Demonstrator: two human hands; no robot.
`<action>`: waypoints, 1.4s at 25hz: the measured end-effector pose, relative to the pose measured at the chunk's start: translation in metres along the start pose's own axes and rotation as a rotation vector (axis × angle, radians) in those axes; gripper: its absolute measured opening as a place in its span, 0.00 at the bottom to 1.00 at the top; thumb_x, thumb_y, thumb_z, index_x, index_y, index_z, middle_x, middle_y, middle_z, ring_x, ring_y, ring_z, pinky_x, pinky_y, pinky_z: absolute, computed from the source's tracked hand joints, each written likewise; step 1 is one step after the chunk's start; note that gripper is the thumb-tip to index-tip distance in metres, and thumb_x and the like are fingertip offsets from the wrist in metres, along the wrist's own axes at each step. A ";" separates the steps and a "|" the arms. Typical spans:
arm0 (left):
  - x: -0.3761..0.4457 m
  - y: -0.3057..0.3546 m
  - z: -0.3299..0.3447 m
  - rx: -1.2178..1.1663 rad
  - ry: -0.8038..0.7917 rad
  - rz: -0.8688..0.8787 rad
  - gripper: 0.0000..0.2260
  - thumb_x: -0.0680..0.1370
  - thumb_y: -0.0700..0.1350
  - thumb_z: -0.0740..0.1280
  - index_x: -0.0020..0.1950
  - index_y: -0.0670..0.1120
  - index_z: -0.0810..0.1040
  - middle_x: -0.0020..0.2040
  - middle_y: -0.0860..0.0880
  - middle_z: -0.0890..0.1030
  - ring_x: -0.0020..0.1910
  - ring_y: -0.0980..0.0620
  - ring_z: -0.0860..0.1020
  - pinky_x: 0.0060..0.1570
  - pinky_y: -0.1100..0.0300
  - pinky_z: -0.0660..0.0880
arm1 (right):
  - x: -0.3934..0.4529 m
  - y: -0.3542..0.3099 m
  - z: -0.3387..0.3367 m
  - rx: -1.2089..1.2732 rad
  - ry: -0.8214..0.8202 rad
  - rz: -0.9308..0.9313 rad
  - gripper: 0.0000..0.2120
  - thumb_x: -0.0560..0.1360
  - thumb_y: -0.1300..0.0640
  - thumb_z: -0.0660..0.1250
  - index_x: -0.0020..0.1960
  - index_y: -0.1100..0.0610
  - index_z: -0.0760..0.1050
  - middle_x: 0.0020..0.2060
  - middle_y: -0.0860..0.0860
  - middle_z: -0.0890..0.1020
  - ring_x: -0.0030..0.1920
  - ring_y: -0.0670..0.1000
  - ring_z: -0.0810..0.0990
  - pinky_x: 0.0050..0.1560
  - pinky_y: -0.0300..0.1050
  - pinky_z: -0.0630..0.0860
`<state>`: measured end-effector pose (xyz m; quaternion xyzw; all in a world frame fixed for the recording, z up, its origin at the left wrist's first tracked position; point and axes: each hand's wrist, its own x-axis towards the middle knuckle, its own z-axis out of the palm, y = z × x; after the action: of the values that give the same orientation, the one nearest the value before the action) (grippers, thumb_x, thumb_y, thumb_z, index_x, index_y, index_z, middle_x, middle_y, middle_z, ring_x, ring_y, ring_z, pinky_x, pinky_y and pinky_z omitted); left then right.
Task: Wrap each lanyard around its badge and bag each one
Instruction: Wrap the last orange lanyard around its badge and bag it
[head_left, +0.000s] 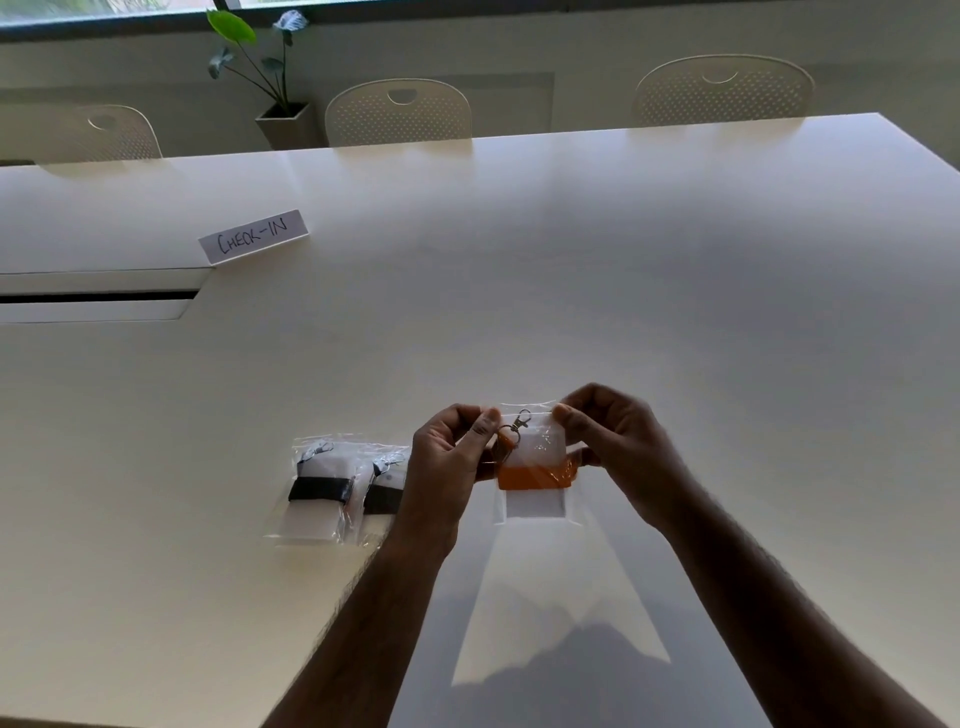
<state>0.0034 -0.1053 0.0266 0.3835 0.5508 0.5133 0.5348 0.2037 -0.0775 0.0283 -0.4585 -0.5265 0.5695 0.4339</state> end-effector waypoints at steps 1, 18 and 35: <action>0.000 -0.001 0.000 -0.007 -0.005 -0.012 0.06 0.83 0.45 0.67 0.52 0.44 0.81 0.45 0.47 0.87 0.46 0.47 0.87 0.46 0.53 0.85 | 0.000 0.001 0.001 0.009 0.005 0.009 0.05 0.82 0.59 0.69 0.49 0.60 0.81 0.40 0.53 0.85 0.42 0.50 0.85 0.40 0.49 0.82; -0.005 -0.008 -0.006 -0.053 -0.011 -0.033 0.04 0.79 0.42 0.72 0.50 0.42 0.84 0.41 0.46 0.86 0.42 0.49 0.85 0.45 0.50 0.84 | -0.011 0.003 0.024 -0.241 0.132 -0.025 0.08 0.82 0.54 0.69 0.44 0.51 0.80 0.39 0.48 0.85 0.41 0.54 0.84 0.45 0.61 0.84; -0.008 0.001 -0.023 0.053 0.097 0.005 0.06 0.79 0.47 0.72 0.53 0.46 0.84 0.47 0.46 0.89 0.47 0.48 0.88 0.42 0.59 0.84 | -0.015 0.015 0.024 0.087 -0.176 0.187 0.16 0.78 0.64 0.73 0.64 0.57 0.75 0.56 0.56 0.86 0.56 0.55 0.87 0.54 0.53 0.85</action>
<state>-0.0179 -0.1165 0.0267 0.3734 0.5886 0.5178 0.4960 0.1826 -0.0979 0.0146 -0.4347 -0.4923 0.6677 0.3505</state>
